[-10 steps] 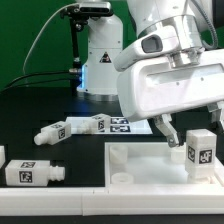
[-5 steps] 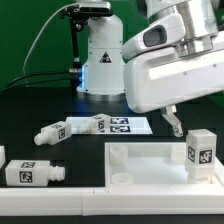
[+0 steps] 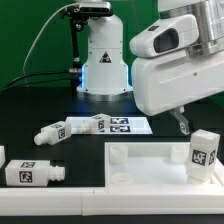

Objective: Assemble square table

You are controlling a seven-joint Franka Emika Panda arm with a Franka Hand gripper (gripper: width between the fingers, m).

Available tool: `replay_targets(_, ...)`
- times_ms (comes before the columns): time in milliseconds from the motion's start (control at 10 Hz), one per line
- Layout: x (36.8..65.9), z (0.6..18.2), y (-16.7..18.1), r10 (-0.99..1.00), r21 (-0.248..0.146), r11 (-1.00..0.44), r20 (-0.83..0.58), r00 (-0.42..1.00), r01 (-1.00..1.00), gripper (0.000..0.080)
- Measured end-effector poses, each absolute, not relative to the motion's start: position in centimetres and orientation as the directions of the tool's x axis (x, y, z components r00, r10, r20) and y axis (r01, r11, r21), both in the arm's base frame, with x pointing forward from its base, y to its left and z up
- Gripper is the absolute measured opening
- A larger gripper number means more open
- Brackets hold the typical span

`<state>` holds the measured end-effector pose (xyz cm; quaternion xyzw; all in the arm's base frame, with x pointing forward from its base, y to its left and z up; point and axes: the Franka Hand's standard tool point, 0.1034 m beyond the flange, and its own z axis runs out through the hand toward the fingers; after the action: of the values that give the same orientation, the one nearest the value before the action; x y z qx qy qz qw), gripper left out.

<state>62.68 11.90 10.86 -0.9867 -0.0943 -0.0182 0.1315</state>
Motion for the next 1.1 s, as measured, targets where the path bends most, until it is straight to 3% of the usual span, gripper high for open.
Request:
replay_targets(100,63.1,11.2,11.2,0.153,-0.245,-0.958,0.015,0.988,0.152,0.0649)
replay_targets(400,64.8,11.2,9.7,0.138,-0.217,-0.965,0.053,0.989,0.146,0.0649)
replay_targets(700,64.8,11.2,9.7,0.126,-0.226,-0.965,0.052,0.991,0.135,0.0649)
replay_targets(1000,65.0,10.2,10.4,0.326,-0.134,-0.933,0.077,0.942,0.334,0.0649)
replay_targets(1100,64.8,9.4,10.7,0.353,-0.126,-0.925,0.068,0.933,0.359,0.0649)
